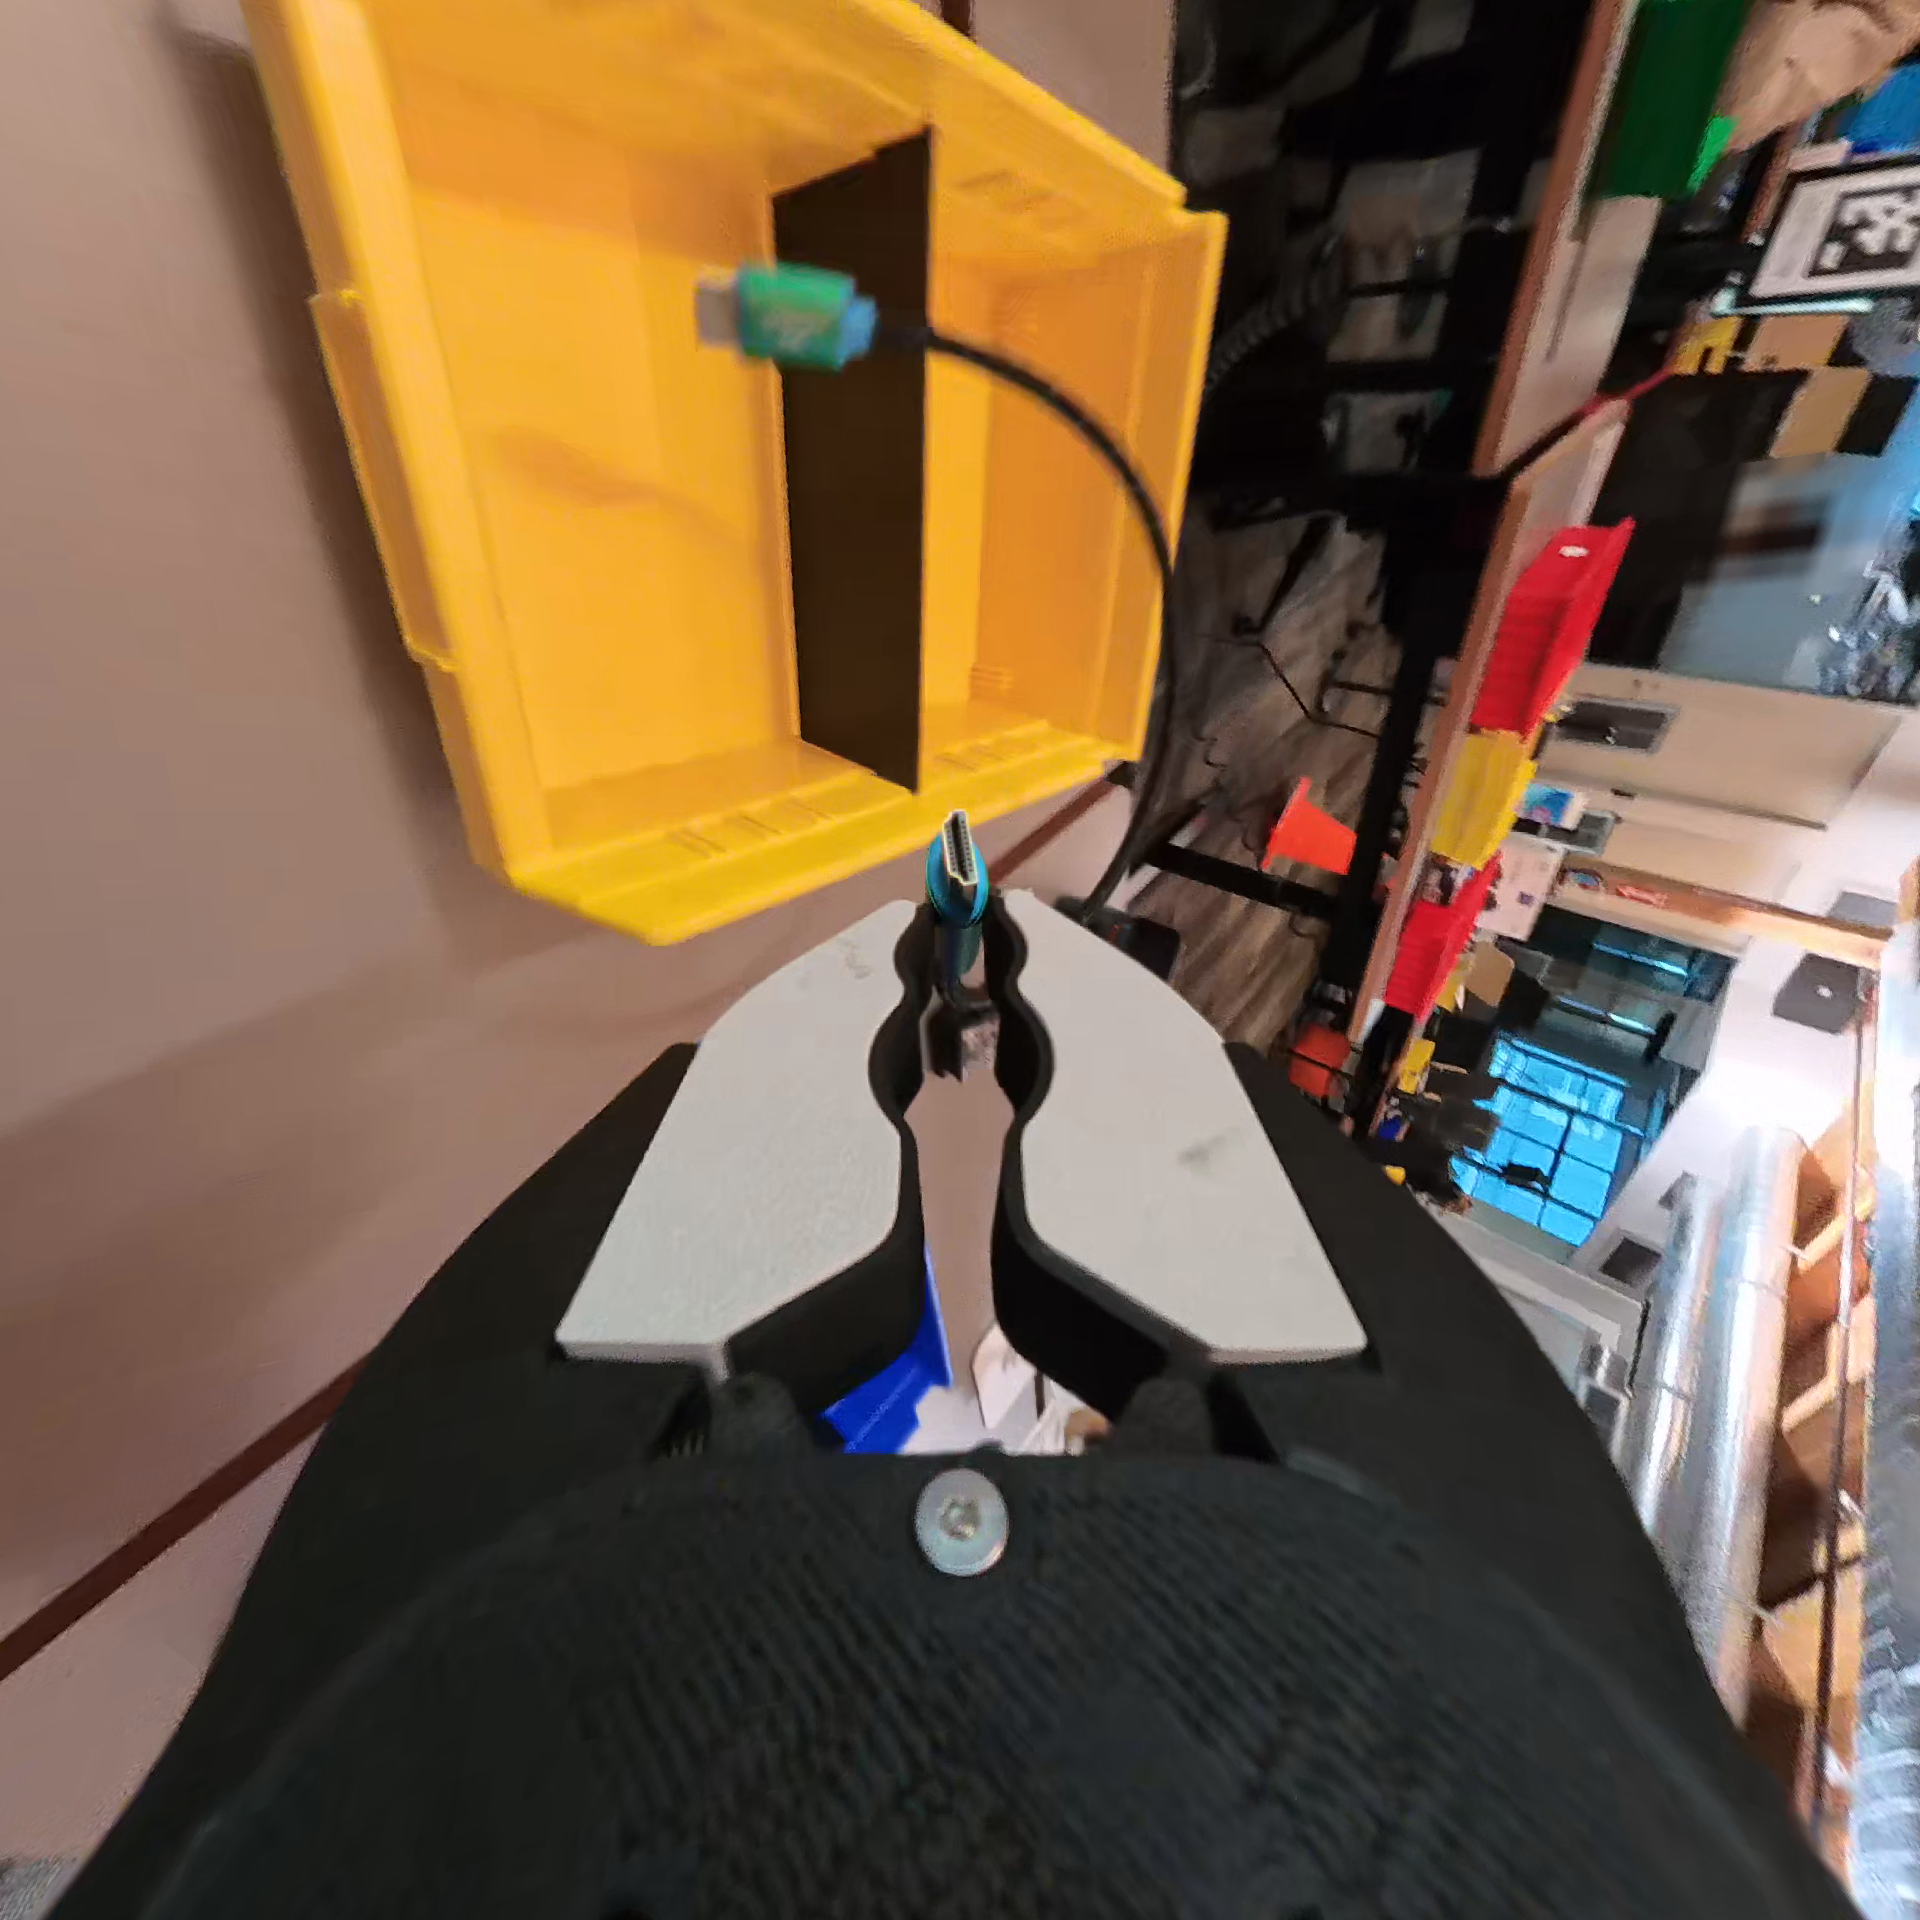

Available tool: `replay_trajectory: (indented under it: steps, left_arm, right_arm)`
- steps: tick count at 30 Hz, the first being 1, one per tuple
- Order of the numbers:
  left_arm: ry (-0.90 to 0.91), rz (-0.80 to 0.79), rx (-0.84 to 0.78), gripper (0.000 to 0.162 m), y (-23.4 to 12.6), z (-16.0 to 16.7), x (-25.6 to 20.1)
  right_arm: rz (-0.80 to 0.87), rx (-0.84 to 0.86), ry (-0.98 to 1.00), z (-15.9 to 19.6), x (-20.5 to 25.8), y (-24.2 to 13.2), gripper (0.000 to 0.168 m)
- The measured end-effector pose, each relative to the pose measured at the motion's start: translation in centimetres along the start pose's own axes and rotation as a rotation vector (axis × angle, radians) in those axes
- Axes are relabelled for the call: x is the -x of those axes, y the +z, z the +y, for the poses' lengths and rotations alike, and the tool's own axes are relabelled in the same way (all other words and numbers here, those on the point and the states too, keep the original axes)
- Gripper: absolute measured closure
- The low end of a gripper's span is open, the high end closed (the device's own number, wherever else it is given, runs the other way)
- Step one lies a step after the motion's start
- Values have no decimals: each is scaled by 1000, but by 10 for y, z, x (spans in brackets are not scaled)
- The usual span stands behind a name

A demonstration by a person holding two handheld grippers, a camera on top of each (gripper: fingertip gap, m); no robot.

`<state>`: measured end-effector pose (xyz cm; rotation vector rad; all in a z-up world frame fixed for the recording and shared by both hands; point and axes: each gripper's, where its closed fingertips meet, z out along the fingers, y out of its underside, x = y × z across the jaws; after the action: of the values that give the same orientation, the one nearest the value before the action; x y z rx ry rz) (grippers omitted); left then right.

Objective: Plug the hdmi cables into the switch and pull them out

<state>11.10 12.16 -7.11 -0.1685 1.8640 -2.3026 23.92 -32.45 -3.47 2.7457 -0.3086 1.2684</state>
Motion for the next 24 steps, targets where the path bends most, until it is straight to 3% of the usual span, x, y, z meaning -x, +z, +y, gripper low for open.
replay_trajectory:
  steps: [4, 9, 14, 18, 22, 24]
  left_arm:
    - [-2, 5, 4, 140, 3, 2, -1]
    - [-8, 16, 9, 140, 8, 4, -4]
    - [-19, 29, 19, 140, 13, 9, -7]
    - [-21, 30, 20, 140, 15, 10, -8]
    - [-24, 34, 17, 140, 15, 11, -9]
    - [-28, 37, 17, 140, 16, 11, -9]
  right_arm:
    - [-21, -20, -60, -10, 23, 28, 159]
    - [-14, -143, -39, -49, 41, 51, 159]
    - [-44, -120, 8, -55, 66, 91, 157]
    - [-159, -182, 262, -55, 82, 102, 118]
    - [-161, -361, 542, -60, 64, 84, 107]
    - [-180, -378, 577, -56, 66, 79, 102]
